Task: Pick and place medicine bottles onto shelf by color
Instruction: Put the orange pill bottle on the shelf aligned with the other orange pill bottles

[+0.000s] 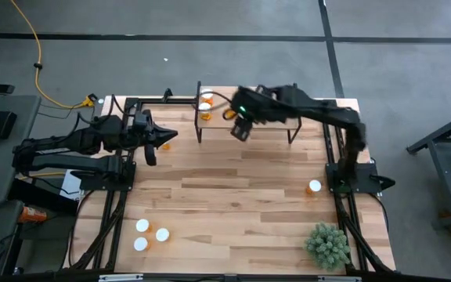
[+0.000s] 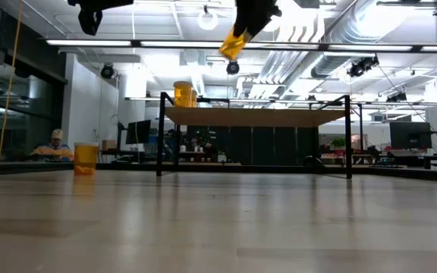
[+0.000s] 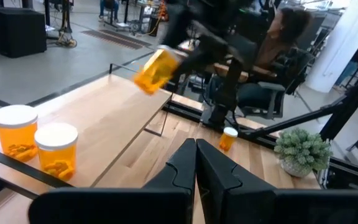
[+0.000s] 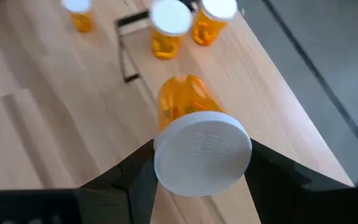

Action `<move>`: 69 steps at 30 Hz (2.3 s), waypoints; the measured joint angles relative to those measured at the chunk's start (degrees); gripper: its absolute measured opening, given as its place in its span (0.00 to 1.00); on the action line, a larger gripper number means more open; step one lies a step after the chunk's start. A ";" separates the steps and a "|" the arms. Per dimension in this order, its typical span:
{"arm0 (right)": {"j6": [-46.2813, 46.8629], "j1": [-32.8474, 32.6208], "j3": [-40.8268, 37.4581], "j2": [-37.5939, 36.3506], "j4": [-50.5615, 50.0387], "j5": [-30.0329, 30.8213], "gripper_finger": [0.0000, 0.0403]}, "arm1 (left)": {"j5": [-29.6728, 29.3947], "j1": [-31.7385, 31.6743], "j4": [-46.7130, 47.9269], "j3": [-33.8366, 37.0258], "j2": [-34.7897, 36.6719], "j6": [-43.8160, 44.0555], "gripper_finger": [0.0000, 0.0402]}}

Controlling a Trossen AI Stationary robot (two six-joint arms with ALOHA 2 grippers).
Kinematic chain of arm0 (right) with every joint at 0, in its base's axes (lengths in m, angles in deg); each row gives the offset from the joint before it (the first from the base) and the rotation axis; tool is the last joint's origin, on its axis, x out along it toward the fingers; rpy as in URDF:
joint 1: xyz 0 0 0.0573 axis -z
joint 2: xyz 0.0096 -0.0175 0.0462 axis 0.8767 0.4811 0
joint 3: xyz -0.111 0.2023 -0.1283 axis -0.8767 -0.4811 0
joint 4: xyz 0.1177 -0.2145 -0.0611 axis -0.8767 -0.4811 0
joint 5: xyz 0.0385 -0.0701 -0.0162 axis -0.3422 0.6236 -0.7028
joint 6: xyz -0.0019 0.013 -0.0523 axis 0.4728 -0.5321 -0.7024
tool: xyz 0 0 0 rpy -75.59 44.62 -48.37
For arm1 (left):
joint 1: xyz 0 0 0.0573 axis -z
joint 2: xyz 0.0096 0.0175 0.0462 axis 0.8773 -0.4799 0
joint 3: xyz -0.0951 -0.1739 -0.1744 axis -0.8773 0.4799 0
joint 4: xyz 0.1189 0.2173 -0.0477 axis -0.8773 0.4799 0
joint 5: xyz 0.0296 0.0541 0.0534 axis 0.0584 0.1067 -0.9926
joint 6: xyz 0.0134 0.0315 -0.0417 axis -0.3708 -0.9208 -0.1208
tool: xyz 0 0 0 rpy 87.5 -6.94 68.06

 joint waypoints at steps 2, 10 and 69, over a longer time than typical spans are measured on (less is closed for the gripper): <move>0.30 2.15 4.60 4.06 -3.03 -1.40 0.49 | -0.01 0.00 -0.06 0.00 -0.61 0.00 0.00; -1.96 4.04 7.26 9.83 -7.37 -14.55 0.49 | -3.07 -0.02 -6.31 -0.22 -6.76 3.08 0.00; -11.75 1.47 7.16 6.57 9.07 -8.95 0.49 | -0.80 -4.19 1.20 -5.11 -13.85 0.00 0.00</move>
